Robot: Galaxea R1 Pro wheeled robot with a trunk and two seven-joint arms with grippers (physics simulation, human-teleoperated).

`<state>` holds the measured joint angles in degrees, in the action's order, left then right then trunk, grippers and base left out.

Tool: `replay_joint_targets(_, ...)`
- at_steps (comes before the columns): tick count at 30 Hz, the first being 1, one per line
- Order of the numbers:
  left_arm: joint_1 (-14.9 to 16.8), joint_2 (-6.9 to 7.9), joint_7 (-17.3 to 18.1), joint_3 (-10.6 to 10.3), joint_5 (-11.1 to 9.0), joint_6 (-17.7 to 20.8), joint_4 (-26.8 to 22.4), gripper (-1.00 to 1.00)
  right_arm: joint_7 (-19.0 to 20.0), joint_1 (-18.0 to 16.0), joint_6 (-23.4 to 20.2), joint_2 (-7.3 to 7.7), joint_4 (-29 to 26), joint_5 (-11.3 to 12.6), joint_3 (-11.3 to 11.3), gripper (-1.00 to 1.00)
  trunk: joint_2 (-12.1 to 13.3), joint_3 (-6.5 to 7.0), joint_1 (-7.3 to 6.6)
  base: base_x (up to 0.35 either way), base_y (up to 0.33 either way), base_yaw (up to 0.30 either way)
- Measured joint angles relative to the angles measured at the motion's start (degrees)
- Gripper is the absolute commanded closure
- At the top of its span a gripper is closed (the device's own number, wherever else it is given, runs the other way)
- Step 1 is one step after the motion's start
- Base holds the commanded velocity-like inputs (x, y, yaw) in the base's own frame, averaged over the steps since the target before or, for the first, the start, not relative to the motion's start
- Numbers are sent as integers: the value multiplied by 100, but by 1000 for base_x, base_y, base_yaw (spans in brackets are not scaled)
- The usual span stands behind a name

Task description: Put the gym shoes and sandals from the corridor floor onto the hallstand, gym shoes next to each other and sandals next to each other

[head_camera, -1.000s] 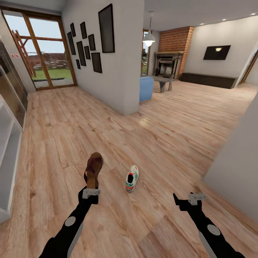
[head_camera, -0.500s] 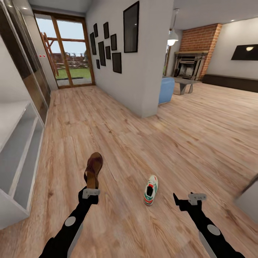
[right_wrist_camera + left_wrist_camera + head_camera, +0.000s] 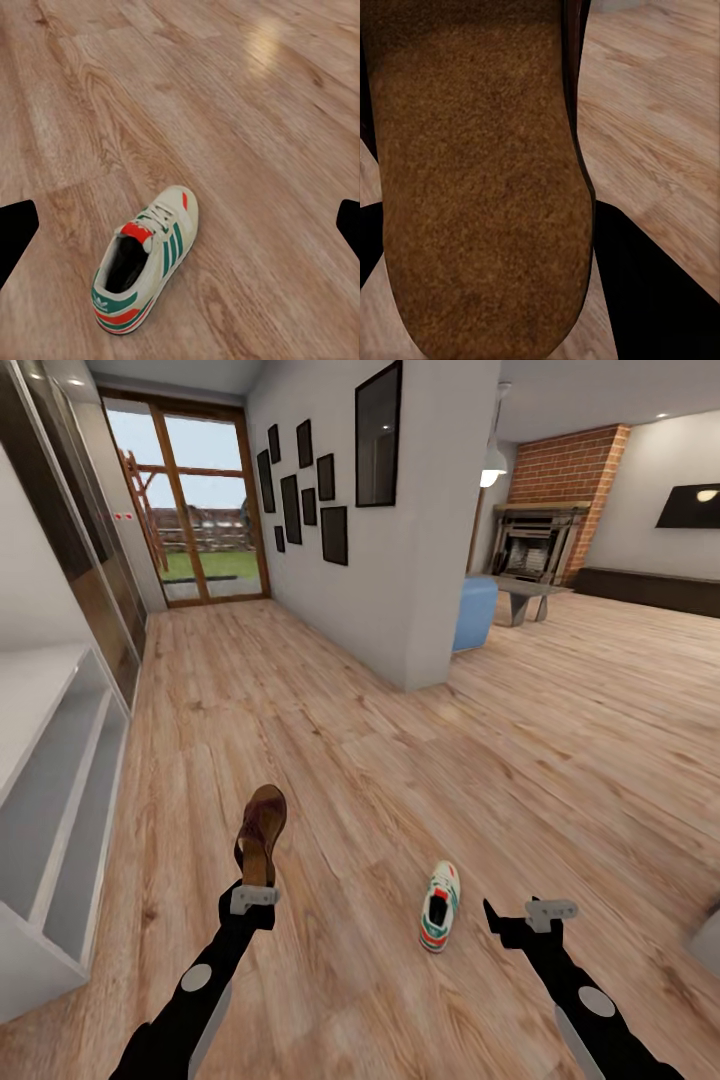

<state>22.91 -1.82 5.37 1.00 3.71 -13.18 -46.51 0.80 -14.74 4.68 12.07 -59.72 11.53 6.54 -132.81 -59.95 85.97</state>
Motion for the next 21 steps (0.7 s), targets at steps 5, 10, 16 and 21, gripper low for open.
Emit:
replay_joint_targets(5, 0, 0, -6, -5, 0, 20, -1, 100, 0, 0, 1, 0, 1, 0, 0, -100, 0, 0, -2, 248, 68, 0)
replay_joint_targets(10, 0, 0, -8, -6, 0, 19, -1, 100, 0, 0, 1, 0, 1, 0, 0, -100, 0, 0, -2, 299, 99, 0)
replay_joint_targets(16, 0, 0, -9, -4, -1, 4, 5, 100, 0, 0, 0, 0, 0, 0, 0, -100, 0, 0, 1, 97, 24, 0)
replay_joint_targets(21, 0, 0, -11, 0, 0, 13, 5, 100, 0, 0, 2, 0, -3, 0, 1, -100, 0, 0, -1, 126, 103, 0)
